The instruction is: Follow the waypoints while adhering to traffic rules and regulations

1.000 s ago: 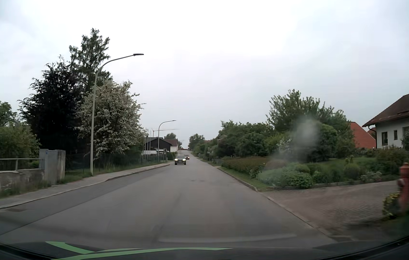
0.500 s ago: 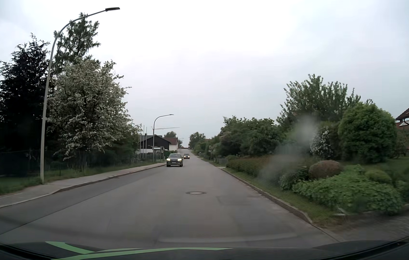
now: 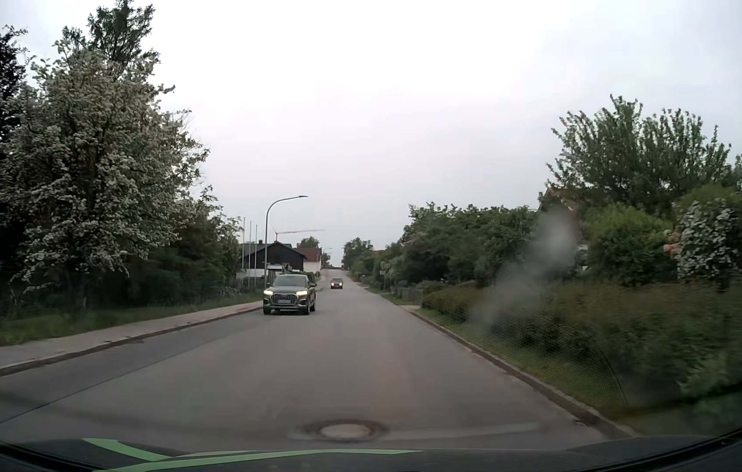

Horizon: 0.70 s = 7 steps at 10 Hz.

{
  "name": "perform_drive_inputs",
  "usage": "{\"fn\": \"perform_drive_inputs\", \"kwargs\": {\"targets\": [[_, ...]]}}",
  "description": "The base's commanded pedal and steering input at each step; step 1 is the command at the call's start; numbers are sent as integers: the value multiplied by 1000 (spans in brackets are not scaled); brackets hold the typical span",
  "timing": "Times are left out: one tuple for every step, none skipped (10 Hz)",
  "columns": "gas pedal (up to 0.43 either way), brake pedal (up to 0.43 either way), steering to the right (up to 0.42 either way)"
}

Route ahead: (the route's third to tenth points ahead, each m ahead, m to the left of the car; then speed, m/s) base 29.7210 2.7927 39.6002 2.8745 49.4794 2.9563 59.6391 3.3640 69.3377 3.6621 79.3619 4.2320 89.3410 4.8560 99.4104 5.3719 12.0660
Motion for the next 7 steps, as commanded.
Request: {"fn": "perform_drive_inputs", "kwargs": {"targets": [[87,0,-1],[87,0,-2],[87,0,-3],[87,0,-3],[87,0,-3],[87,0,-3],[87,0,-4]]}}
